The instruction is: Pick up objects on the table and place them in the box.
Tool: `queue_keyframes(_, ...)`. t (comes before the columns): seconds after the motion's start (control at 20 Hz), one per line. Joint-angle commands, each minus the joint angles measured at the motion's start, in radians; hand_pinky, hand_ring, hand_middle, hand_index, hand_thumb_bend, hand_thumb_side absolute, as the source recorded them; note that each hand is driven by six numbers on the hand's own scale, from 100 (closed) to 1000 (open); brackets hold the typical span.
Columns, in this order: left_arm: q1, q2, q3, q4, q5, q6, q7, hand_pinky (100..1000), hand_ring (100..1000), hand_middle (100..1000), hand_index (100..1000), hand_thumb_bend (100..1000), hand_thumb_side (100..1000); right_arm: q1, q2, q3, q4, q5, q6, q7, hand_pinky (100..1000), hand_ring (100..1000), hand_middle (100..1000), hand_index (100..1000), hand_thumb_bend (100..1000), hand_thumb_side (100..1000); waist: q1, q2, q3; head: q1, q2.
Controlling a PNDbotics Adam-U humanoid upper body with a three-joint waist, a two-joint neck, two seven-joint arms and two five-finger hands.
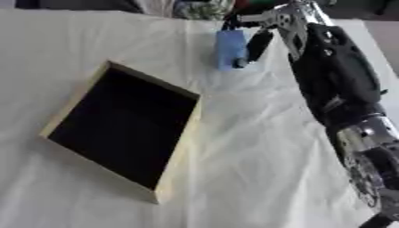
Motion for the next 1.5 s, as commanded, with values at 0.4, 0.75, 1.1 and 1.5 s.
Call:
queue_keyframes(0.4,-0.009,0.012,0.004,-0.017,0.007,-0.001,-0.005,691,500,411,714,276,119,-0.012,-0.006,-0.005,-0.014,0.009,0.044,-0.119,819,812,581,757,258,163,-0.013,-0.012,0.001,-0.002,-0.005)
queue_keyframes(0.75,0.002,0.013,0.006,-0.017,0.004,0.003,-0.005,692,500,413,714,276,120,-0.028,-0.015,0.009,-0.061,-0.068,0.035,-0.105,806,777,549,726,134,181,-0.009,-0.039,-0.016,0.01,0.015)
queue_keyframes(1.1,0.011,0.019,0.007,-0.017,0.0,0.006,-0.003,692,501,416,714,276,119,-0.022,-0.073,0.086,-0.271,-0.301,-0.014,-0.07,797,763,539,723,101,175,-0.008,-0.069,-0.034,0.025,0.038)
queue_keyframes(1.5,0.014,0.019,0.007,-0.017,-0.001,0.007,0.0,692,503,418,714,275,119,0.029,-0.126,0.248,-0.603,-0.648,0.058,-0.006,786,755,535,724,112,162,-0.005,-0.092,-0.043,0.033,0.049)
